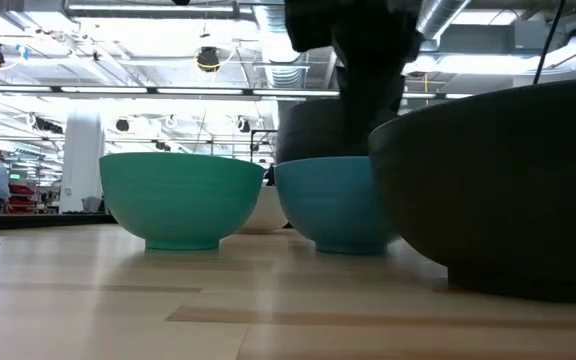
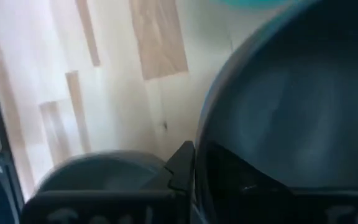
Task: Nest bowls inside each other
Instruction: Stack the top black bowl on top of the blue bowl
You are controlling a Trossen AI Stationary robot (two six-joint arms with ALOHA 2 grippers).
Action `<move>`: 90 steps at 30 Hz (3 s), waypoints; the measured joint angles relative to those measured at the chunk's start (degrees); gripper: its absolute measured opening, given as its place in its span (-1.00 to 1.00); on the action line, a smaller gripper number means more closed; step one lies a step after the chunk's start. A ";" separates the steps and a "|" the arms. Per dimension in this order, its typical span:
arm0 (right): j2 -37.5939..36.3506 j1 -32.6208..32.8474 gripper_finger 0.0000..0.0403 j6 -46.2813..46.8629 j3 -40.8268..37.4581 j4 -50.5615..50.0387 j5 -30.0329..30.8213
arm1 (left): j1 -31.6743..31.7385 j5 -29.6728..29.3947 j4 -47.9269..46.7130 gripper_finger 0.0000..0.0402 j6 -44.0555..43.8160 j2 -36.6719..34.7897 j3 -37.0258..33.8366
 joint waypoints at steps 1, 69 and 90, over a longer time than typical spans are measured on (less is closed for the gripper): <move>-0.01 -0.07 -0.69 0.01 -0.05 -0.57 -0.09 | 0.00 -0.01 0.05 -0.73 -0.11 -0.01 0.00; 0.49 3.27 -0.96 -0.02 5.30 -14.44 9.41 | 0.02 -4.11 2.89 -0.73 -1.78 -0.01 0.02; 3.57 2.87 -0.64 -1.53 5.26 -13.78 7.67 | 0.02 -4.11 3.35 -0.73 -2.57 0.01 0.02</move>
